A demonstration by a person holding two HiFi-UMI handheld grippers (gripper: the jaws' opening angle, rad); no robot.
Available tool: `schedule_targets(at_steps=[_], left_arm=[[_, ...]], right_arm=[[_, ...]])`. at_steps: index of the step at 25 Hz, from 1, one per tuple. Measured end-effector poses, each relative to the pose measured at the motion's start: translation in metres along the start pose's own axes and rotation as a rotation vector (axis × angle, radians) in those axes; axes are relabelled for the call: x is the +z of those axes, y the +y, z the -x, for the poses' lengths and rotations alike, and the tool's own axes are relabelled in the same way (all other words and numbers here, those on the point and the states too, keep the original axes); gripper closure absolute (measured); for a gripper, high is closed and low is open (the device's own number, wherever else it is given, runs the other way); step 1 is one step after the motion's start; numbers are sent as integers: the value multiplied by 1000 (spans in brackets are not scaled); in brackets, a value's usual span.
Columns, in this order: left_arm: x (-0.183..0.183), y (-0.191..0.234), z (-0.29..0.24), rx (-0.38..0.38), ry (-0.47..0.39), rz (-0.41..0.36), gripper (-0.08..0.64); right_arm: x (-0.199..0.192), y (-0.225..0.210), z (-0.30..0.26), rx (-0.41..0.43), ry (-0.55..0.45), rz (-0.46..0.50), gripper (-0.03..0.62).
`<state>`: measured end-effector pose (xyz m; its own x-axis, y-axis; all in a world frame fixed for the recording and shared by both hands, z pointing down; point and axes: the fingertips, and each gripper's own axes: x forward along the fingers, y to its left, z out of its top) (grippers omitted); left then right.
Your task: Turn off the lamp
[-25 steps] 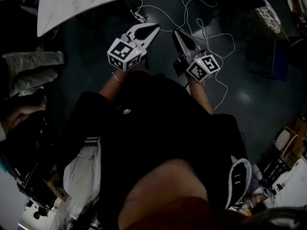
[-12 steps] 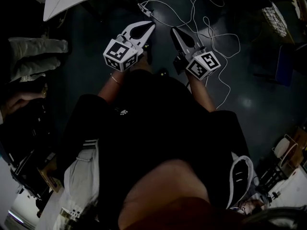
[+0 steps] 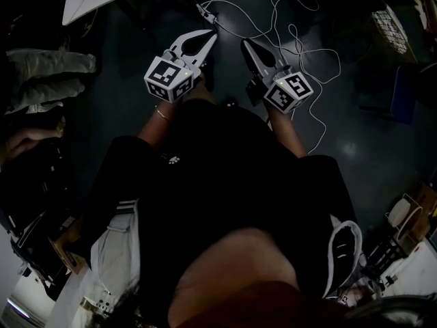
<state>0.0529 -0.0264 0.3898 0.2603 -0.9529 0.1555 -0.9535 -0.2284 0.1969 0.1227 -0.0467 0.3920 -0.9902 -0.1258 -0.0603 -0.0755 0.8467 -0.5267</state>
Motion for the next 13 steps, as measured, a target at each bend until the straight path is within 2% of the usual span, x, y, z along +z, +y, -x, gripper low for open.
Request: schedule_targets(at_steps=[13], left_arm=[[2,4,0,-9,19,-3,554]], right_arm=[[7,1,-5,-20,-15,2,592]])
